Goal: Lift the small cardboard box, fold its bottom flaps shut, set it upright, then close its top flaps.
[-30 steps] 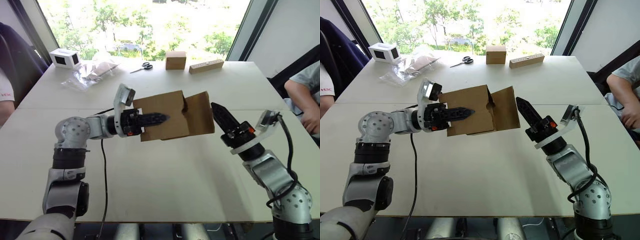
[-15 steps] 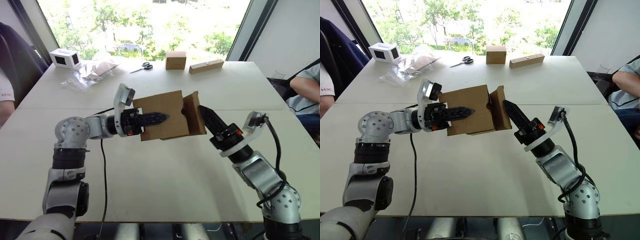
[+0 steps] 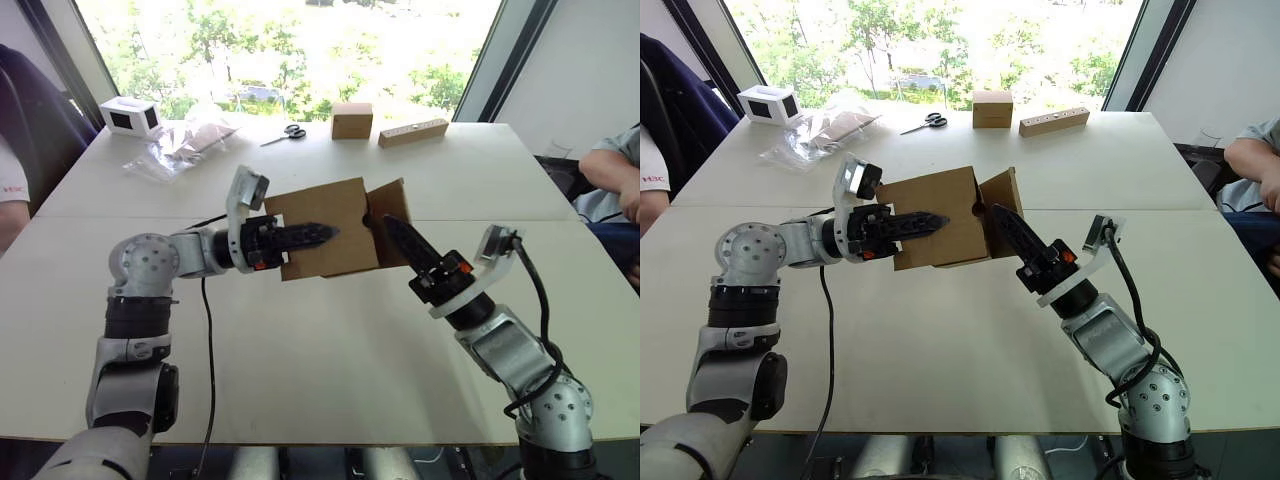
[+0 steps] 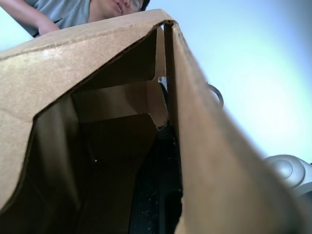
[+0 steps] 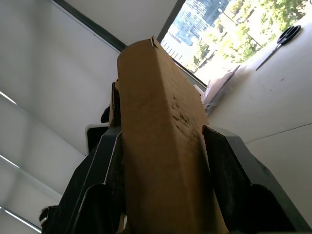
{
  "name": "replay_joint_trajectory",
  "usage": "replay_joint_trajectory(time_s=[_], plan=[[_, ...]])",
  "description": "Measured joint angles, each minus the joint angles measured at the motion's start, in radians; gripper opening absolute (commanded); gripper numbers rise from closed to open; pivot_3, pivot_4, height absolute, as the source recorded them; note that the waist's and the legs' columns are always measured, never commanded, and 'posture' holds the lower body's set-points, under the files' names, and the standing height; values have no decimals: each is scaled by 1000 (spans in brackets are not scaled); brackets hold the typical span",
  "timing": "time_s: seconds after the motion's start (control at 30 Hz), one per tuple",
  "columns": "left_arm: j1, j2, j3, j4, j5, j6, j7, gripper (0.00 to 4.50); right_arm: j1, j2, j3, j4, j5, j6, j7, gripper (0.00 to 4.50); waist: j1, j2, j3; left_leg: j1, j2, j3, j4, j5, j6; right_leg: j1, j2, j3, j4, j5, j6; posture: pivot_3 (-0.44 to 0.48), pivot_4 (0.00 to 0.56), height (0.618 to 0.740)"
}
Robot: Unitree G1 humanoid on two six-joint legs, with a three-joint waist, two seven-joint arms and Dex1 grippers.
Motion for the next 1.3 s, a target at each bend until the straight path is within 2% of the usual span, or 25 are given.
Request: replay_joint_trajectory(time_s=[0.37,0.63,0.73,0.83,1.3], plan=[[0,0,0,0,0,0,0,0,17,-62,-7,-109,41,12,7,2511,0,0,0,0,0,0,0,0,0,0,0,0,0,0,0,0,150,740],[0,0,0,0,0,0,0,0,30,-63,-5,-114,21,5,5,2511,0,0,0,0,0,0,0,0,0,0,0,0,0,0,0,0,150,740],[0,0,0,0,0,0,0,0,30,-63,-5,-111,6,4,5,1721,0,0,0,0,0,0,0,0,0,0,0,0,0,0,0,0,150,740],[0,0,0,0,0,0,0,0,30,-63,-5,-104,-1,4,5,537,0,0,0,0,0,0,0,0,0,0,0,0,0,0,0,0,150,740],[1,-2,0,0,0,0,3,0,16,-63,-6,-90,-70,-9,3,537,0,0,0,0,0,0,0,0,0,0,0,0,0,0,0,0,150,740]])
